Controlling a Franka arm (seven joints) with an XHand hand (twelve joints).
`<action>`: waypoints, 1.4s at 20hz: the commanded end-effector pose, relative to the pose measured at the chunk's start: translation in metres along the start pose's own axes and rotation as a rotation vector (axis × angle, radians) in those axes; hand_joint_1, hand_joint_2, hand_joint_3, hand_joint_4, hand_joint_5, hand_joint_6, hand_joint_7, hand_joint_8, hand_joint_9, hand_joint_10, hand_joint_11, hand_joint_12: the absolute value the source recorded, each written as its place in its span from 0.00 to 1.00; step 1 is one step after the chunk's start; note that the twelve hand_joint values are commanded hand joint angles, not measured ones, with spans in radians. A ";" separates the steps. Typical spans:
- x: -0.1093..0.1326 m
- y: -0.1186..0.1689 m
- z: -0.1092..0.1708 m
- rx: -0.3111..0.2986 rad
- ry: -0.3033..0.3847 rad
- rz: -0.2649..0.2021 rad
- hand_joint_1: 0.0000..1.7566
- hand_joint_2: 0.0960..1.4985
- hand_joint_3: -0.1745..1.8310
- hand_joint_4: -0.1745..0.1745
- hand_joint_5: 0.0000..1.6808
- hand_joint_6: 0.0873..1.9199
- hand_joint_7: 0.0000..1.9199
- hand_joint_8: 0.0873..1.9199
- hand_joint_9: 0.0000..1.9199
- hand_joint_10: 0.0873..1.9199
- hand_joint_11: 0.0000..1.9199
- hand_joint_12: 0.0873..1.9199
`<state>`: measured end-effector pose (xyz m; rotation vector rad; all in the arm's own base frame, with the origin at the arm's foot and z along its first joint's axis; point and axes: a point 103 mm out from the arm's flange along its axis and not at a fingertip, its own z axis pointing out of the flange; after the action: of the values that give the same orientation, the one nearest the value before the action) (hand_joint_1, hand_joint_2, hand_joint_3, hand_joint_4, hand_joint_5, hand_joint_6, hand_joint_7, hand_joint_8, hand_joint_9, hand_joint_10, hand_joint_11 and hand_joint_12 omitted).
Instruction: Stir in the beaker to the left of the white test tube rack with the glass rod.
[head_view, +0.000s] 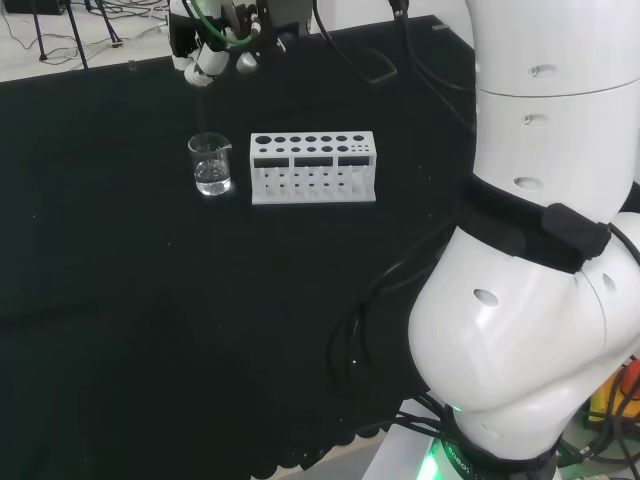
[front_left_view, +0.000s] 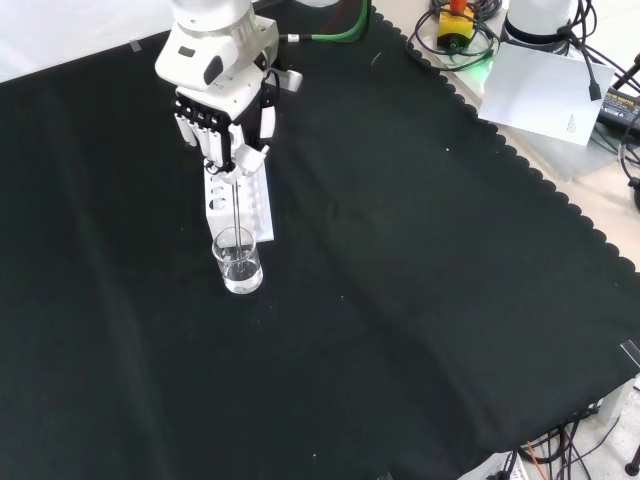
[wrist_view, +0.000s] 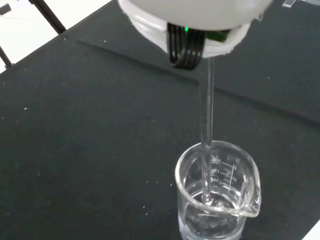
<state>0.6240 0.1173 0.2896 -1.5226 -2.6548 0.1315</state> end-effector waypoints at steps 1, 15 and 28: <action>-0.026 0.002 0.002 -0.005 0.009 0.015 0.76 0.40 0.39 0.00 0.77 0.14 0.73 0.31 0.90 0.30 0.77 0.42; 0.002 -0.005 0.000 0.031 0.021 0.011 0.76 0.40 0.39 0.00 0.77 0.14 0.73 0.31 0.90 0.30 0.77 0.42; -0.035 -0.007 0.010 0.038 0.036 0.060 0.76 0.41 0.39 0.00 0.77 0.14 0.73 0.31 0.90 0.30 0.77 0.42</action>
<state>0.6401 0.0958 0.2840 -1.5617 -2.5869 0.1436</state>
